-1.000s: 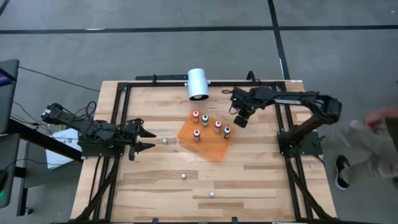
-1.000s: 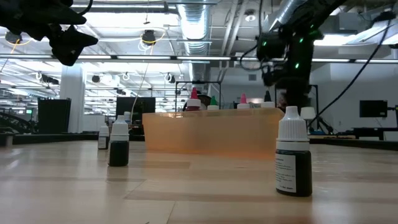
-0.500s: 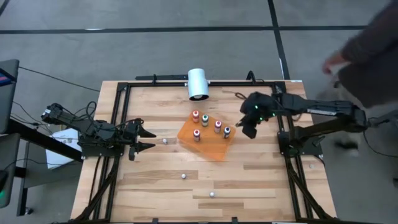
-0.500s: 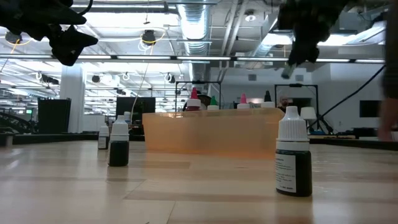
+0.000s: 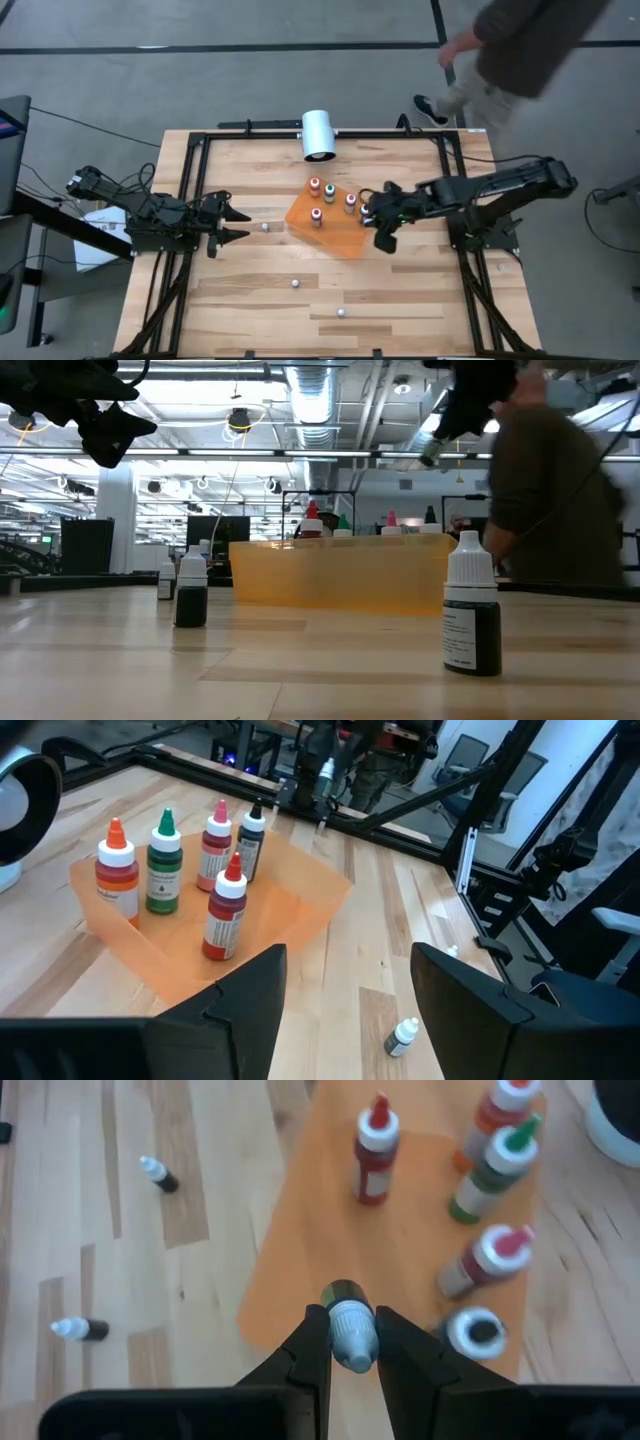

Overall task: Pick & Place food coloring
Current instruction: Put the top small green food coloring bottle into the bin

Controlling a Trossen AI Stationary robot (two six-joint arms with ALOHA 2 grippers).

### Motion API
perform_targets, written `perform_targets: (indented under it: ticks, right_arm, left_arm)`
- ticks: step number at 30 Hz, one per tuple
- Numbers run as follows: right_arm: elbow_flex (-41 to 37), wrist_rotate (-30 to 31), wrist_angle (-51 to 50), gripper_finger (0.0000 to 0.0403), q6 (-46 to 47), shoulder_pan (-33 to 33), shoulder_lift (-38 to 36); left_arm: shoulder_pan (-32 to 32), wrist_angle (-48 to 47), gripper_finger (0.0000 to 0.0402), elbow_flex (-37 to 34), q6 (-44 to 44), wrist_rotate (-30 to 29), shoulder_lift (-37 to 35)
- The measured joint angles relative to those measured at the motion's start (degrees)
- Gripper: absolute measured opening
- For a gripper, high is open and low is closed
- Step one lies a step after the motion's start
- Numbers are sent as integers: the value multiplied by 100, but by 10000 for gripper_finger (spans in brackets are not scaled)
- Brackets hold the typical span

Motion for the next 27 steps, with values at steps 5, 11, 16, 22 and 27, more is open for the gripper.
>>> perform_targets:
  ticks: [5,11,16,22,27]
  right_arm:
    - [1014,121,-268,57,-2,108,986]
    - [2399,369,-794,57,54,-16,2262]
    - [3188,365,-1353,57,153,-185,3229]
    - [3310,424,-1520,57,256,-215,3780]
    - [3303,650,-1560,57,456,-254,4000]
  left_arm:
    - [-2,-84,206,0,-4,0,0]
    - [1,-298,206,0,-54,80,0]
    - [-1,-456,206,-2,-88,526,-1]
    - [0,-634,206,-2,-199,957,0]
    - [1,-727,206,-2,-201,1043,0]
